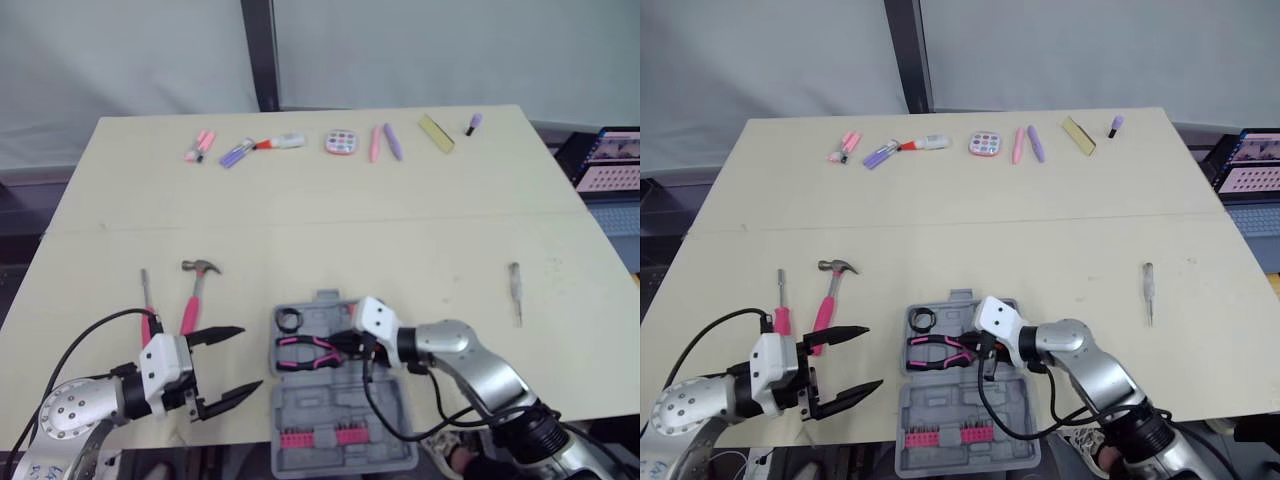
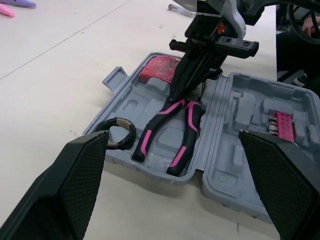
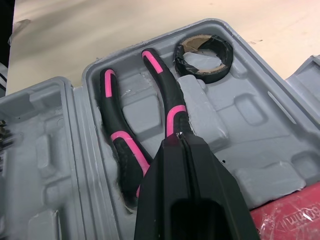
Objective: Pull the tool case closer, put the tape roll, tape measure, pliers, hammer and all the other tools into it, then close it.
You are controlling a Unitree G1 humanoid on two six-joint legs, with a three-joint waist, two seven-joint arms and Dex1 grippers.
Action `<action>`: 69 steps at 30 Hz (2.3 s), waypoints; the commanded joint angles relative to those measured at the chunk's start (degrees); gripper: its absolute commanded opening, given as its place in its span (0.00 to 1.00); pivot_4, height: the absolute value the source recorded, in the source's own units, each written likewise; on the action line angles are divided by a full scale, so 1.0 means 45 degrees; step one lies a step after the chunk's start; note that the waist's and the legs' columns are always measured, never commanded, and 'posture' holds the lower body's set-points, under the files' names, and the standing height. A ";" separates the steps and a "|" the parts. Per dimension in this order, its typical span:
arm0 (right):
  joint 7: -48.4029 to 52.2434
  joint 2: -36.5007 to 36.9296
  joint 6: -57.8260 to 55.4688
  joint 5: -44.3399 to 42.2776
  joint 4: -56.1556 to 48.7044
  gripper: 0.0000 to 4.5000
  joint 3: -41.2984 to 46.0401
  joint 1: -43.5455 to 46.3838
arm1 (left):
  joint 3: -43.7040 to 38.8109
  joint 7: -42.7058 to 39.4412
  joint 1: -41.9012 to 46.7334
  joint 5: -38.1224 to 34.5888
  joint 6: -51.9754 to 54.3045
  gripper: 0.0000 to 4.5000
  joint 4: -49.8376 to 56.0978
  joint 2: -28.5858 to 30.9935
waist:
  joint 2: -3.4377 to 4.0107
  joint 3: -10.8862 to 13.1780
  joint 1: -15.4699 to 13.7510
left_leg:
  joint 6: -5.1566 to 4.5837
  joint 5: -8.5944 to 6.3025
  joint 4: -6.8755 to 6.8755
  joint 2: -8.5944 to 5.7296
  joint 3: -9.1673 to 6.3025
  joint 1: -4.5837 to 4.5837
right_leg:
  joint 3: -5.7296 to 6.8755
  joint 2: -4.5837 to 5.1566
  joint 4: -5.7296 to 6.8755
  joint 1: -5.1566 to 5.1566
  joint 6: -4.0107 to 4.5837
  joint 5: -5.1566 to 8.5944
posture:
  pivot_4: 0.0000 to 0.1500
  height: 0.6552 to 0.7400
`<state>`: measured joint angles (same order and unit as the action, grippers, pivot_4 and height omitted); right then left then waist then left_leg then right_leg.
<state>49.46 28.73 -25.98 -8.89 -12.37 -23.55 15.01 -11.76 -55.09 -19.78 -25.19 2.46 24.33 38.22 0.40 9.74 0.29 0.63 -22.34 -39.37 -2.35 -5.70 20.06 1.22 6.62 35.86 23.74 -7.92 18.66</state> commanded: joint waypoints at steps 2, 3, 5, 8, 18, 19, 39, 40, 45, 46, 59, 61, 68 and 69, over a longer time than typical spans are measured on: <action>-0.0056 0.0216 0.0112 0.0597 0.0547 0.01 -0.0336 -0.0365 | -0.0021 0.0049 0.0013 -0.0011 0.0000 1.00 0.0361 0.0072 | -0.0019 -0.0012 -0.0008 | 0.0000 0.0000 0.0000 -0.0001 0.0000 -0.0018 | 0.0000 0.0001 -0.0001 -0.0017 0.0000 0.0000 | 1.00 1.00; -0.0007 0.0274 0.0121 0.0653 0.0580 0.01 -0.0403 -0.0452 | -0.0017 0.0073 0.0044 -0.0011 0.0036 1.00 0.0386 0.0079 | -0.0023 -0.0015 -0.0010 | 0.0000 0.0000 0.0001 0.0000 -0.0001 -0.0021 | 0.0000 0.0002 -0.0001 -0.0021 0.0000 0.0000 | 1.00 1.00; 0.0040 0.0317 0.0132 0.0714 0.0615 0.01 -0.0456 -0.0540 | -0.0014 0.0098 0.0072 -0.0011 0.0076 1.00 0.0415 0.0083 | -0.0029 -0.0020 -0.0014 | 0.0000 0.0000 0.0013 -0.0002 -0.0001 -0.0056 | -0.0002 0.0003 -0.0002 -0.0048 0.0001 0.0000 | 1.00 1.00; 0.0022 0.0490 0.0259 0.1027 0.0841 0.01 -0.0660 -0.0638 | -0.0016 0.0117 0.0078 -0.0020 0.0123 1.00 0.0437 0.0067 | -0.0044 -0.0029 -0.0029 | -0.0002 -0.0001 0.0029 -0.0007 0.0000 -0.0103 | -0.0008 0.0008 -0.0009 -0.0084 0.0002 0.0001 | 1.00 1.00; -0.0189 0.0635 0.0593 0.1813 0.1656 0.01 -0.1052 -0.0869 | 0.0053 0.0162 0.0021 0.0003 0.0091 1.00 0.0480 -0.0003 | -0.0051 -0.0140 -0.0050 | -0.0006 -0.0005 0.0059 -0.0006 -0.0004 -0.0184 | -0.0010 0.0009 -0.0058 -0.0158 0.0008 0.0004 | 1.00 1.00; -0.0227 0.0642 0.0566 0.1906 0.1775 0.01 -0.1087 -0.0860 | 0.0054 0.0160 0.0012 0.0010 0.0077 1.00 0.0467 -0.0006 | -0.0054 -0.0162 -0.0050 | -0.0008 -0.0007 0.0060 -0.0005 -0.0007 -0.0191 | -0.0008 0.0009 -0.0064 -0.0169 0.0009 0.0004 | 1.00 1.00; -0.0323 0.0894 -0.0021 0.2577 0.2741 0.01 -0.1734 -0.1497 | 0.0117 0.0151 -0.0112 0.0098 -0.0090 1.00 0.0396 -0.0062 | -0.0013 -0.0510 -0.0087 | -0.0029 -0.0028 0.0091 -0.0009 -0.0072 -0.0274 | -0.0038 0.0008 -0.0172 -0.0308 0.0020 0.0010 | 1.00 1.00; -0.0307 0.0924 -0.0081 0.2607 0.2790 0.01 -0.1788 -0.1512 | 0.0125 0.0152 -0.0110 0.0097 -0.0083 1.00 0.0405 -0.0060 | -0.0009 -0.0523 -0.0088 | -0.0032 -0.0030 0.0094 -0.0011 -0.0071 -0.0281 | -0.0039 0.0008 -0.0173 -0.0312 0.0020 0.0010 | 1.00 1.00; -0.0294 0.0939 -0.0301 0.2745 0.3054 0.01 -0.1956 -0.1545 | 0.0132 0.0191 -0.0088 0.0087 -0.0032 1.00 0.0436 -0.0055 | -0.0008 -0.0538 -0.0097 | -0.0052 -0.0066 0.0147 -0.0014 -0.0090 -0.0443 | -0.0046 0.0005 -0.0268 -0.0512 0.0068 0.0036 | 1.00 1.00; -0.0289 0.0913 -0.0360 0.2757 0.3098 0.01 -0.1974 -0.1553 | 0.0135 0.0200 -0.0088 0.0090 -0.0023 1.00 0.0443 -0.0055 | -0.0013 -0.0547 -0.0091 | -0.0062 -0.0072 0.0146 -0.0021 -0.0090 -0.0448 | -0.0060 0.0007 -0.0270 -0.0517 0.0077 0.0041 | 1.00 1.00; -0.0343 0.0516 -0.0471 0.2725 0.3766 0.01 -0.2122 -0.1688 | 0.0213 0.0281 0.0032 0.0099 -0.0014 1.00 0.0409 -0.0044 | -0.0047 -0.0644 -0.0058 | -0.0064 -0.0082 0.0218 -0.0009 -0.0075 -0.0521 | -0.0142 0.0003 -0.0290 -0.0545 0.0086 0.0046 | 1.00 1.00; -0.0358 0.0452 -0.0452 0.2750 0.3953 0.01 -0.2155 -0.1732 | 0.0215 0.0277 0.0031 0.0106 -0.0038 1.00 0.0385 -0.0032 | -0.0034 -0.0639 -0.0053 | -0.0061 -0.0081 0.0287 0.0005 -0.0058 -0.0629 | -0.0146 0.0001 -0.0358 -0.0662 0.0103 0.0056 | 1.00 1.00; -0.0433 0.0301 -0.0546 0.2763 0.4310 0.01 -0.2194 -0.1802 | 0.0246 0.0234 0.0049 0.0136 -0.0132 1.00 0.0288 -0.0030 | -0.0038 -0.0653 -0.0035 | -0.0055 -0.0087 0.0312 0.0035 -0.0064 -0.0669 | -0.0152 0.0006 -0.0440 -0.0732 0.0114 0.0062 | 1.00 1.00; -0.0443 0.0289 -0.0557 0.2758 0.4324 0.01 -0.2189 -0.1818 | 0.0258 0.0230 0.0050 0.0141 -0.0143 1.00 0.0282 -0.0036 | -0.0038 -0.0653 -0.0033 | -0.0053 -0.0089 0.0312 0.0039 -0.0063 -0.0669 | -0.0152 0.0006 -0.0441 -0.0731 0.0114 0.0062 | 1.00 1.00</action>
<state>48.05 28.18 -20.21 -1.90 -6.53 -27.73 12.41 -10.62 -53.93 -19.67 -24.64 2.88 24.43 38.23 0.23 6.80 0.14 0.40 -22.75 -37.96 -2.17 -5.98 17.06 0.54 6.65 33.87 20.45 -7.40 18.94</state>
